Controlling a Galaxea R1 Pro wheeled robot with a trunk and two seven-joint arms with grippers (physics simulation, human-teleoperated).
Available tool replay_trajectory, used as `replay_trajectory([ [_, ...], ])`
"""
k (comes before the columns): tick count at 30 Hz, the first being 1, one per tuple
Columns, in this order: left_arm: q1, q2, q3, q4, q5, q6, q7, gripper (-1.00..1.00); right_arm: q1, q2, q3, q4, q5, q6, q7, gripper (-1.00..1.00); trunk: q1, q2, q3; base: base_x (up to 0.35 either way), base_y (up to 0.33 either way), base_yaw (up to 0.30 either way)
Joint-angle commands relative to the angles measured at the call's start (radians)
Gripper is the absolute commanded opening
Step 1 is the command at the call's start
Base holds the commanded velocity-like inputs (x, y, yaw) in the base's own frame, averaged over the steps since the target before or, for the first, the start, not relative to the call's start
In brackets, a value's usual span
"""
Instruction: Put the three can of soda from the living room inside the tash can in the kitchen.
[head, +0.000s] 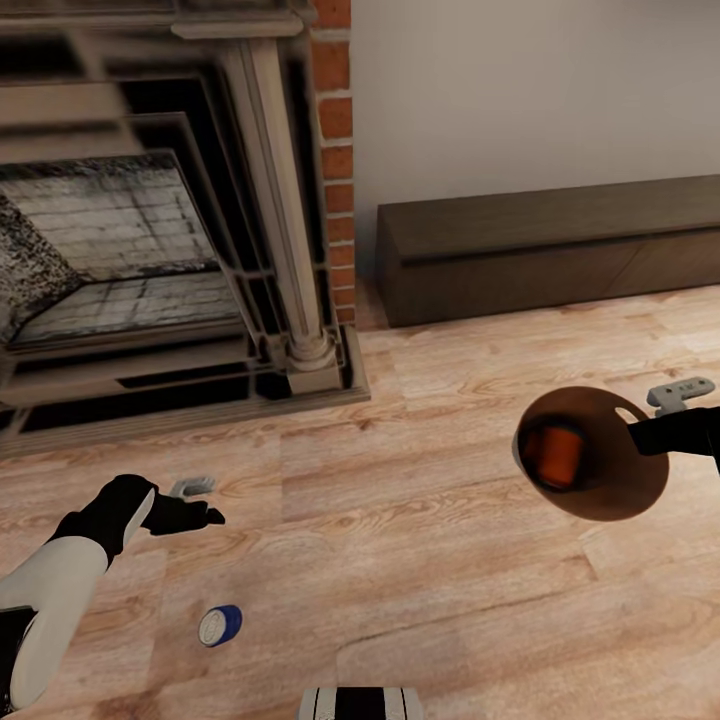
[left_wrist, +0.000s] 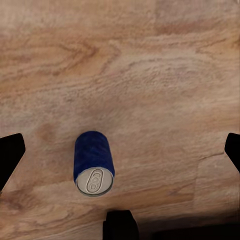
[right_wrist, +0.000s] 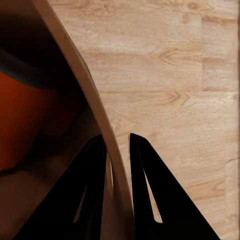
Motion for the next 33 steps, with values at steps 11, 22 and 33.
replay_trajectory([
  [11,0.002,0.000,0.000,0.001,-0.002,-0.020,0.000,1.00,-0.004,-0.004,0.002,-0.088,-0.006,0.003,0.007,-1.00,0.042,-0.077,-0.039,0.000,0.000,0.000],
  [22,0.017,0.000,-0.001,0.016,-0.003,-0.055,0.030,1.00,-0.078,-0.049,0.002,-0.108,-0.005,0.003,0.125,-1.00,0.084,-0.154,-0.075,0.000,0.000,0.000],
  [33,0.019,0.000,-0.002,0.064,-0.010,-0.055,0.038,1.00,-0.181,-0.052,0.000,-0.109,0.366,0.003,0.484,-1.00,0.126,-0.231,-0.109,0.000,0.000,0.000],
])
